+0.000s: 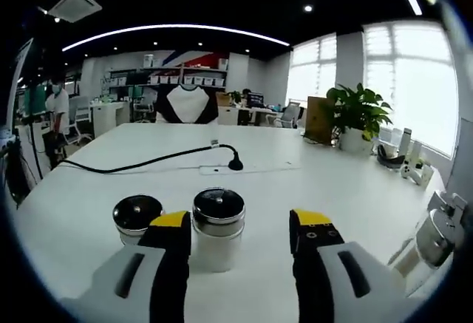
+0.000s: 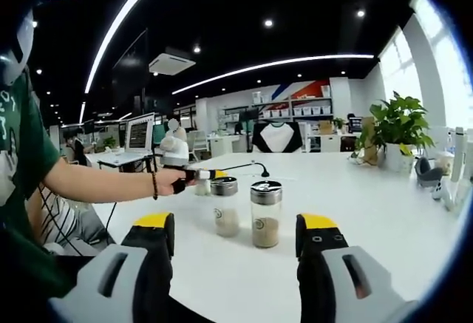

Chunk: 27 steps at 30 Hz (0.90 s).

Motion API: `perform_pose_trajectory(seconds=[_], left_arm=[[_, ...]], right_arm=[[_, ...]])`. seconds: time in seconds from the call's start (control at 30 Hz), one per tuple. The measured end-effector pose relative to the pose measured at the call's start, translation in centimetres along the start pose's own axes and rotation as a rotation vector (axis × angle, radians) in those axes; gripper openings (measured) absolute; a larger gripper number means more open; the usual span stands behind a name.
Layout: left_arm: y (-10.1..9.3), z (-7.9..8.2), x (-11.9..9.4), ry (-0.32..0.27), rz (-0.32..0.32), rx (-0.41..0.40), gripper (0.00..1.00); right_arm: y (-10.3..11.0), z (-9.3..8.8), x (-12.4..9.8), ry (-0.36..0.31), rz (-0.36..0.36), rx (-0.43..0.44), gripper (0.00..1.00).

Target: Rotate the seasoning bottle until the label or dispensing opening points toward the visible target arrow and the bottle remains upright within the marked orientation range

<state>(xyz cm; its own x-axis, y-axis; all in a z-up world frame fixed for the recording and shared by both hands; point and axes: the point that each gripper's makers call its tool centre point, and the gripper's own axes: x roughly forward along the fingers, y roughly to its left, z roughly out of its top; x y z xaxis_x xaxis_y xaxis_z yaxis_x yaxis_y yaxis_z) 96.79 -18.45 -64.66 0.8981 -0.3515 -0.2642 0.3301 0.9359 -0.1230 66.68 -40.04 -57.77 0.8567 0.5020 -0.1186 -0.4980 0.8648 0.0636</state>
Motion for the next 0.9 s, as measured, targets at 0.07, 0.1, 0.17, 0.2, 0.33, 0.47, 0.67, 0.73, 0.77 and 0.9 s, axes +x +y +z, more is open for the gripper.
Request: perform_pose_trajectory(seconds=[0.07, 0.1, 0.17, 0.2, 0.33, 0.47, 0.67, 0.73, 0.77, 0.9], left_arm=[[0.0, -0.3, 0.3, 0.009, 0.006, 0.012, 0.55], [0.2, -0.3, 0.3, 0.011, 0.016, 0.031, 0.54], [0.6, -1.0, 0.4, 0.061, 0.033, 0.069, 0.52], [0.7, -1.3, 0.7, 0.074, 0.035, 0.061, 0.5], [0.9, -1.3, 0.9, 0.061, 0.05, 0.071, 0.46], [1.3, -1.6, 1.7, 0.073, 0.062, 0.08, 0.41], [1.5, -2.1, 1.6, 0.088, 0.076, 0.069, 0.34], [1.5, -2.2, 1.6, 0.088, 0.081, 0.098, 0.34], [1.4, -2.2, 1.6, 0.081, 0.076, 0.092, 0.33], [1.4, -2.1, 1.5, 0.076, 0.078, 0.096, 0.33]], right_arm=[[-0.2, 0.1, -0.1, -0.003, -0.003, 0.001, 0.67], [-0.2, 0.2, -0.1, -0.006, -0.006, 0.002, 0.67], [-0.3, 0.3, -0.1, -0.01, -0.007, 0.0, 0.67], [-0.3, 0.4, -0.1, -0.01, -0.006, -0.002, 0.67], [-0.2, 0.5, -0.1, -0.007, -0.002, -0.013, 0.67], [-0.2, 0.5, -0.1, -0.007, -0.002, -0.007, 0.67], [-0.5, 0.5, -0.2, -0.004, -0.008, -0.009, 0.67], [-0.5, 0.5, -0.2, -0.003, -0.01, -0.008, 0.66], [-0.6, 0.4, -0.2, -0.002, -0.011, -0.007, 0.66], [-0.6, 0.4, -0.3, -0.001, -0.014, -0.008, 0.66]])
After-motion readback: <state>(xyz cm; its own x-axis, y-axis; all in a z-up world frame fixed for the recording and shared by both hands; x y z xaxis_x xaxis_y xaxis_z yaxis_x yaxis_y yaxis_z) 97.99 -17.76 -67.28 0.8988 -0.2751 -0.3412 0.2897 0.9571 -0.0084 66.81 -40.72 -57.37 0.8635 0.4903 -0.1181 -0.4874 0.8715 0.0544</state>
